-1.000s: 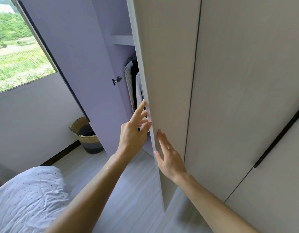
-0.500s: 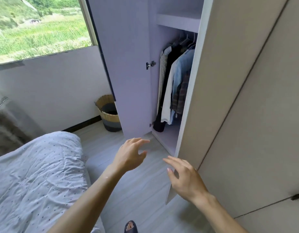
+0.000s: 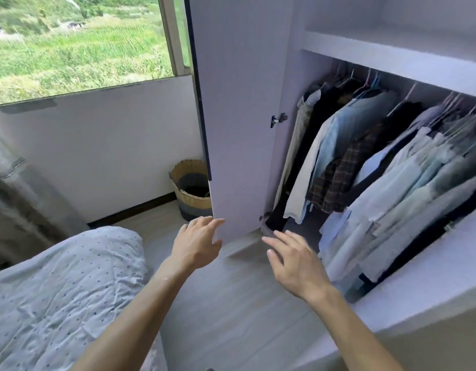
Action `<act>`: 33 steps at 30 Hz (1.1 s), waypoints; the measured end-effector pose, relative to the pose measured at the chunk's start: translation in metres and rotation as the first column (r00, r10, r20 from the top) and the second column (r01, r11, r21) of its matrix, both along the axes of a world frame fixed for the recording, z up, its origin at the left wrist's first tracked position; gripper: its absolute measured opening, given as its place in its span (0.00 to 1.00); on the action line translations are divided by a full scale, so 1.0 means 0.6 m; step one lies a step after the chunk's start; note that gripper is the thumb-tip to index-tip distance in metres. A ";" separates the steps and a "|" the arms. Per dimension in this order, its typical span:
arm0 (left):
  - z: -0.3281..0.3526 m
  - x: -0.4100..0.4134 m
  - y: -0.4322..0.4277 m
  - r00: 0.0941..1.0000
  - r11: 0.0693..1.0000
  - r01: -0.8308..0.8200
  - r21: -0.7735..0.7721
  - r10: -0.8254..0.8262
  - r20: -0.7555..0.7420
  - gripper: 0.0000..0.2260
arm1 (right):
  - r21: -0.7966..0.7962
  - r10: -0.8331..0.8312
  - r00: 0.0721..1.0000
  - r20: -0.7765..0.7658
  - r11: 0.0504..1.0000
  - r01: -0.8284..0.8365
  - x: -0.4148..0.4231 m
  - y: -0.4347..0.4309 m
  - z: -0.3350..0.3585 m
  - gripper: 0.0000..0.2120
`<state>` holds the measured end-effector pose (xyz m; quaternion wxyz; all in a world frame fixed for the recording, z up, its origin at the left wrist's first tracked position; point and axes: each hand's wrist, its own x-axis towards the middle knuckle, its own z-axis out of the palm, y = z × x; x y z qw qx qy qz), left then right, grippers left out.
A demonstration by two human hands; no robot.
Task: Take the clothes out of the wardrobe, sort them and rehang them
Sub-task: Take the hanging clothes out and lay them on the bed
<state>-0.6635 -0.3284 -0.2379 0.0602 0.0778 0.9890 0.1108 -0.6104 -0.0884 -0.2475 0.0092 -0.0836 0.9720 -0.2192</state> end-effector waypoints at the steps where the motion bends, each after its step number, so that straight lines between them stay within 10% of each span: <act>1: 0.008 -0.028 -0.010 1.000 1.000 0.018 -0.006 -0.018 -0.010 0.25 | 0.005 -0.033 0.999 -0.009 0.999 0.033 -0.030 -0.008 0.008 0.19; 17: 0.135 -0.451 0.046 0.931 0.950 0.312 0.035 -0.298 -0.211 0.24 | -0.081 -0.400 0.883 -0.247 0.916 0.393 -0.383 0.050 0.146 0.18; 33: 0.206 -0.837 0.285 0.907 0.901 0.411 0.140 -0.388 -0.162 0.23 | 0.158 -0.377 0.689 -0.619 0.800 0.579 -0.705 0.290 0.257 0.25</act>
